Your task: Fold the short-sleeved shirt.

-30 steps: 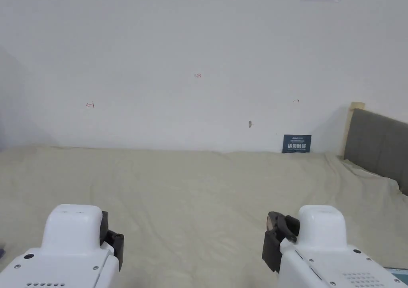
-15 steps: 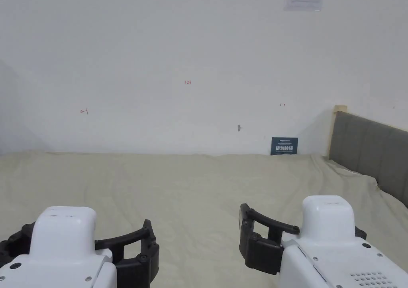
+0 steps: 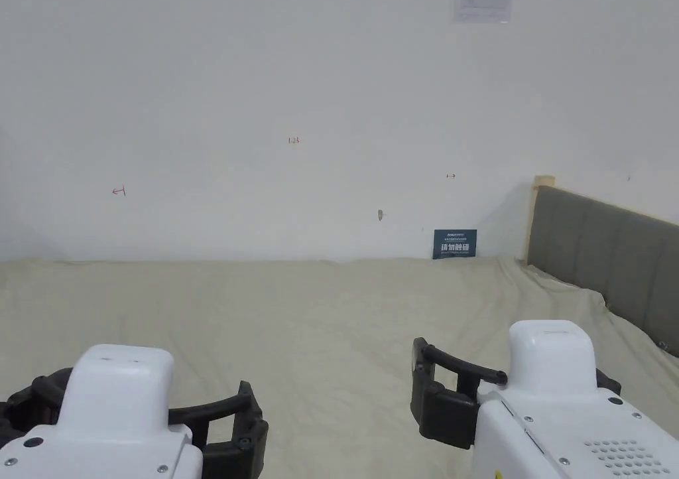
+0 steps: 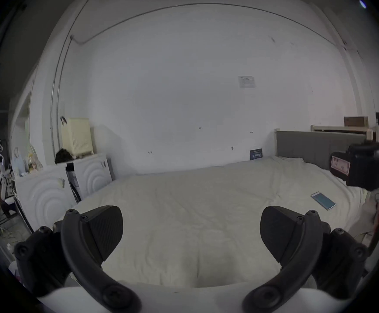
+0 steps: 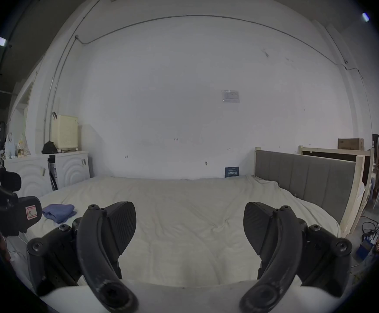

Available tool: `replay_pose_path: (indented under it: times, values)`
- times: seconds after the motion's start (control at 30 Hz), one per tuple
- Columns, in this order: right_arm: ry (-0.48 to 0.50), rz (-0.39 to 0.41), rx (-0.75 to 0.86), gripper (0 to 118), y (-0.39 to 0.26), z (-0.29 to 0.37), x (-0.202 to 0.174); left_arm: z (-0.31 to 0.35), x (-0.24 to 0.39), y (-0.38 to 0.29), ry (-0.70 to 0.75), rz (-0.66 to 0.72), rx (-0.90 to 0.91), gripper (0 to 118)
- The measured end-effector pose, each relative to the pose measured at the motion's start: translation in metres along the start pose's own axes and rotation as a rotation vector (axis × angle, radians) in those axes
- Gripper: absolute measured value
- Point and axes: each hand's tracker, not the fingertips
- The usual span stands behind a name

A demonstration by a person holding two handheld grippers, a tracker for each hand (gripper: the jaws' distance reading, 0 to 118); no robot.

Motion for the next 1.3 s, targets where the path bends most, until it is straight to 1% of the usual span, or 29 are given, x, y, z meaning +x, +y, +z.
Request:
replay_pose_path:
  times: [0.03, 0.1, 0.17, 0.23, 0.3, 0.4, 0.5, 0.53, 0.6, 0.67, 0.7, 0.77, 0.87, 0.93, 1.0, 1.17, 1.2, 1.27, 1.3]
  values:
    - [0.006, -0.004, -0.010, 100, 0.000, -0.002, 0.000, -0.001, -0.001, -0.002, -0.040, 0.053, -0.016, 118]
    - [0.026, -0.016, -0.019, 100, 0.001, -0.004, 0.001, -0.005, -0.007, -0.006, -0.139, 0.113, -0.018, 118]
    - [0.023, -0.008, -0.018, 100, 0.002, -0.004, 0.000, -0.006, -0.016, -0.008, -0.120, 0.152, -0.057, 118]
    - [-0.005, 0.021, -0.013, 100, 0.002, -0.003, -0.001, -0.009, -0.022, -0.010, -0.082, 0.197, -0.097, 118]
    - [-0.010, 0.024, -0.009, 100, 0.002, -0.002, -0.001, -0.008, -0.027, -0.012, -0.079, 0.217, -0.132, 118]
    - [0.000, 0.011, -0.020, 100, 0.002, -0.001, -0.001, -0.003, -0.028, -0.018, -0.096, 0.206, -0.106, 118]
    - [-0.013, 0.022, -0.022, 100, -0.001, -0.002, -0.002, 0.002, -0.022, -0.011, -0.015, 0.153, -0.025, 118]
    - [-0.016, 0.029, -0.021, 100, -0.001, -0.002, -0.002, 0.005, -0.021, -0.010, -0.020, 0.152, -0.003, 118]
    - [-0.015, 0.038, -0.033, 100, -0.002, -0.003, -0.004, 0.005, -0.017, -0.004, -0.026, 0.135, -0.024, 118]
    - [-0.009, 0.032, -0.042, 100, -0.003, -0.003, -0.003, 0.007, -0.013, -0.003, -0.039, 0.111, -0.043, 118]
    - [-0.007, 0.027, -0.040, 100, -0.003, -0.003, -0.003, 0.008, -0.011, -0.003, -0.049, 0.086, -0.034, 118]
    - [-0.006, 0.018, -0.041, 100, -0.004, -0.004, -0.001, 0.010, -0.007, -0.002, -0.044, 0.072, -0.032, 118]
    - [-0.009, 0.016, -0.056, 100, -0.004, -0.005, 0.000, 0.017, -0.009, 0.001, -0.085, 0.063, -0.011, 118]
    - [-0.023, 0.017, -0.060, 100, -0.004, -0.005, 0.000, 0.025, -0.012, 0.007, -0.009, 0.060, 0.020, 118]
    - [-0.019, 0.017, -0.060, 100, -0.004, -0.005, -0.001, 0.027, -0.018, 0.008, -0.014, 0.076, 0.038, 118]
    - [-0.002, 0.009, -0.076, 100, -0.006, -0.008, -0.002, 0.026, -0.020, 0.010, 0.021, 0.045, 0.019, 118]
    - [0.001, 0.012, -0.080, 100, -0.007, -0.008, -0.002, 0.027, -0.019, 0.010, 0.036, 0.058, 0.021, 118]
    - [-0.025, 0.036, -0.084, 100, -0.008, -0.010, -0.006, 0.027, -0.022, 0.011, 0.007, 0.069, 0.011, 118]
    - [-0.018, 0.047, -0.082, 100, -0.008, -0.010, -0.006, 0.026, -0.021, 0.011, 0.003, 0.060, 0.004, 118]
